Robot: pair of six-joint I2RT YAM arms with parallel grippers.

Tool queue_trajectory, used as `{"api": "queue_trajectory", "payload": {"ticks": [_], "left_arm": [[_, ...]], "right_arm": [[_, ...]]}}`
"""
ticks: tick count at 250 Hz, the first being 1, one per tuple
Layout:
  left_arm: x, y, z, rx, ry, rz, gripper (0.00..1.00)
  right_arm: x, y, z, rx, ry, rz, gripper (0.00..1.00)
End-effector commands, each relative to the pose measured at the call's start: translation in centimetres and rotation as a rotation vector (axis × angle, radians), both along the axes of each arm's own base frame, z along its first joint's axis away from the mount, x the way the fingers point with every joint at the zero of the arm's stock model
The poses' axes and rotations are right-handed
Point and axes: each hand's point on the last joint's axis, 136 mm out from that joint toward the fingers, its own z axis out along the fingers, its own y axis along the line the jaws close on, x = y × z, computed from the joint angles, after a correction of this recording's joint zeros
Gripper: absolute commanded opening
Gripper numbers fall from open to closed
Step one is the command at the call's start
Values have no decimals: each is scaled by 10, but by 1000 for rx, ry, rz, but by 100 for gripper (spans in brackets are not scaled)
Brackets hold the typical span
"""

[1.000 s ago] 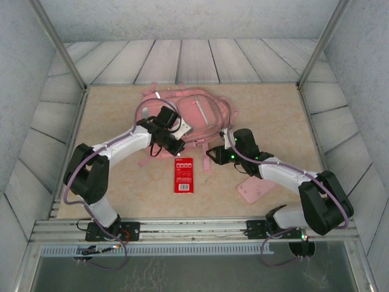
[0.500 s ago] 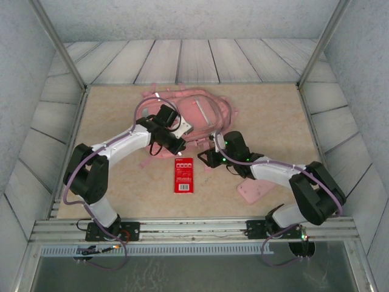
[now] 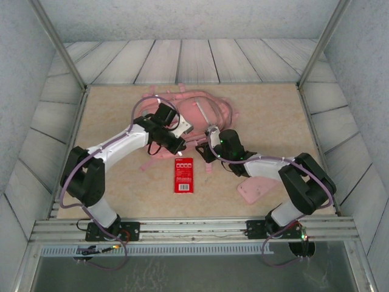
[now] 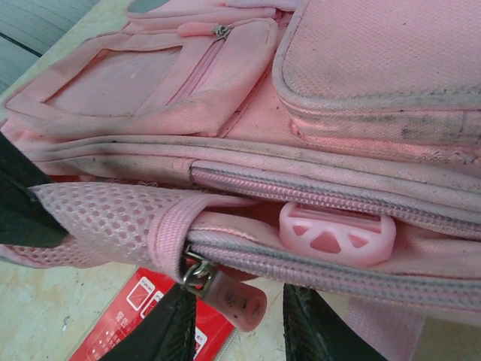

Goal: Pack the student bag

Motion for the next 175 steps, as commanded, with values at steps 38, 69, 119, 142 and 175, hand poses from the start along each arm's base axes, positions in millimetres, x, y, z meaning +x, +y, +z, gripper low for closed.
{"api": "queue_trajectory", "payload": {"ticks": [38, 69, 119, 142, 175], "left_arm": [[-1, -10, 36, -101, -42, -43, 0], [1, -9, 34, -97, -42, -34, 0], [10, 0, 32, -76, -62, 11, 0], [15, 11, 23, -35, -71, 56, 0], [19, 38, 5, 31, -64, 151, 0]], "right_arm": [[6, 7, 18, 50, -70, 6, 22], [4, 7, 21, 54, -73, 10, 11], [-8, -4, 12, 12, -17, 1, 5], [-16, -14, 11, -25, 9, -13, 3], [-23, -34, 15, -111, 36, -65, 0]]}}
